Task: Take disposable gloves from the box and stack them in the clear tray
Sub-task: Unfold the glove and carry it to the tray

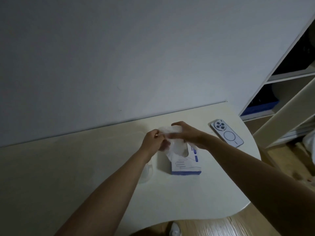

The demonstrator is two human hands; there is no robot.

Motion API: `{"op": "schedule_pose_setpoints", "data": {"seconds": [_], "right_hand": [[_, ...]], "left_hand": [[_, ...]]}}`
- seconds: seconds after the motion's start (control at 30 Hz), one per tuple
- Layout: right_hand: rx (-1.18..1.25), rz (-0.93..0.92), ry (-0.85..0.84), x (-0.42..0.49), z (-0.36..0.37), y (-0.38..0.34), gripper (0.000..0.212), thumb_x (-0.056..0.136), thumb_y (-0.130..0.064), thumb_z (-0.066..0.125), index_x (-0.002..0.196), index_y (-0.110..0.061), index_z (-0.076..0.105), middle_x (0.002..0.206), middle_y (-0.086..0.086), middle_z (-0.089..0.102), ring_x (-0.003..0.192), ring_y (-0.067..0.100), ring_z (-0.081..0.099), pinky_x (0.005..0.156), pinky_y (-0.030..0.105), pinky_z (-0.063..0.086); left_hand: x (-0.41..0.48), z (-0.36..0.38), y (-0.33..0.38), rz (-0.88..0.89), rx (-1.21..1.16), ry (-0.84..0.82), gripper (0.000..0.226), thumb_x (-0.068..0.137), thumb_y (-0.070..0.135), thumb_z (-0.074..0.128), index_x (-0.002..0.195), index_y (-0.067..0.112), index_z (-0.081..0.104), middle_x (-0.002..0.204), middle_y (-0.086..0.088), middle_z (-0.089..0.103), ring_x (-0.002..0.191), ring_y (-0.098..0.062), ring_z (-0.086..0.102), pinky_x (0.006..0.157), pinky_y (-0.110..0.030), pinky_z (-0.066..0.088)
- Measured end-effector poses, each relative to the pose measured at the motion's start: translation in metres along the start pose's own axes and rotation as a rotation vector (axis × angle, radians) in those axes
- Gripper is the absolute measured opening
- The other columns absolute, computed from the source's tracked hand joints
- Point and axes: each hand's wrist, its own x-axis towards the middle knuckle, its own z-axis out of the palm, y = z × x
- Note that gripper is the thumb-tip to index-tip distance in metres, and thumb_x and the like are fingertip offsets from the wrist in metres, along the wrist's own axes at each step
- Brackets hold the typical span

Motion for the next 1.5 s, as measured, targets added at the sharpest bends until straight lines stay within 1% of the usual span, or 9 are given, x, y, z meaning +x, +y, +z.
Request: {"op": "schedule_pose_setpoints", "data": {"seconds": [0.13,0.33,0.47,0.6,0.83,1.03,1.2,1.4,1.5], "right_hand": [[0.010,-0.155,0.092,0.006,0.004,-0.008,0.007,0.087,-0.006,0.063,0.091,0.000,0.063,0.079,0.008,0.062,0.067,0.012,0.058,0.061,0.019,0.049],[-0.037,-0.030,0.038,0.019,0.021,-0.027,0.004,0.088,-0.004,0.058,0.085,-0.003,0.060,0.073,0.008,0.058,0.063,0.015,0.057,0.059,0.022,0.049],[0.042,-0.035,0.010,0.025,0.045,-0.042,0.001,0.082,0.000,0.060,0.082,0.000,0.061,0.073,0.017,0.063,0.055,0.016,0.059,0.052,0.025,0.049],[0.023,-0.017,-0.163,0.036,0.067,-0.058,0.012,0.088,-0.010,0.062,0.093,0.001,0.064,0.082,0.021,0.072,0.061,0.021,0.064,0.063,0.031,0.052],[-0.172,0.090,-0.227,0.058,0.096,-0.089,0.028,0.095,-0.033,0.060,0.095,-0.007,0.068,0.085,0.014,0.075,0.072,0.023,0.073,0.065,0.028,0.056],[-0.334,-0.630,0.390,0.057,0.119,-0.112,0.019,0.090,-0.020,0.064,0.108,-0.016,0.066,0.107,-0.001,0.060,0.094,0.011,0.057,0.082,0.024,0.047],[-0.497,-0.566,-0.079,0.052,0.152,-0.107,0.016,0.092,-0.013,0.059,0.098,-0.020,0.071,0.086,-0.005,0.071,0.075,0.007,0.067,0.074,0.023,0.056],[-0.859,-0.143,-0.326,0.073,0.184,-0.059,0.047,0.095,-0.022,0.060,0.139,-0.019,0.047,0.130,0.007,0.058,0.116,0.022,0.056,0.099,0.030,0.042],[-0.864,-0.113,-0.348,0.078,0.198,-0.045,0.056,0.092,-0.020,0.063,0.143,-0.023,0.042,0.132,0.009,0.052,0.115,0.023,0.054,0.100,0.032,0.044]], "left_hand": [[-0.002,-0.014,0.003,-0.144,-0.155,0.047,0.028,0.093,0.017,0.046,0.077,0.002,0.064,0.074,-0.011,0.059,0.063,-0.022,0.062,0.054,-0.029,0.054],[-0.011,-0.047,-0.001,-0.209,-0.413,0.005,0.078,0.075,0.079,0.045,0.108,0.012,0.068,0.099,-0.014,0.073,0.088,-0.029,0.071,0.083,-0.046,0.057],[-0.020,-0.068,-0.014,-0.156,-0.318,0.207,0.041,0.076,0.027,0.080,0.102,-0.003,0.067,0.089,-0.015,0.072,0.067,-0.016,0.070,0.069,-0.029,0.059],[-0.030,-0.099,-0.030,-0.183,-0.453,0.473,0.012,0.088,0.004,0.067,0.076,0.001,0.063,0.058,-0.008,0.065,0.050,-0.012,0.065,0.049,-0.023,0.054],[-0.044,-0.158,-0.057,-0.149,0.270,0.612,0.022,0.090,0.019,0.055,0.079,0.001,0.058,0.066,-0.014,0.057,0.058,-0.029,0.058,0.063,-0.037,0.050],[-0.039,-0.167,-0.076,-0.145,0.728,0.411,0.025,0.098,0.029,0.044,0.102,0.008,0.058,0.095,-0.009,0.064,0.090,-0.028,0.062,0.075,-0.028,0.042],[-0.031,-0.163,-0.084,-0.129,0.837,0.325,0.021,0.100,0.024,0.038,0.105,0.010,0.053,0.096,-0.007,0.065,0.079,-0.020,0.057,0.069,-0.030,0.045],[-0.035,-0.163,-0.082,-0.200,0.961,0.184,0.032,0.094,0.016,0.050,0.122,0.005,0.038,0.114,-0.014,0.057,0.100,-0.029,0.060,0.074,-0.033,0.047],[-0.042,-0.160,-0.075,0.142,1.277,0.310,0.038,0.079,-0.001,0.044,0.115,0.010,0.046,0.112,-0.009,0.048,0.099,-0.024,0.050,0.078,-0.030,0.046]]}}
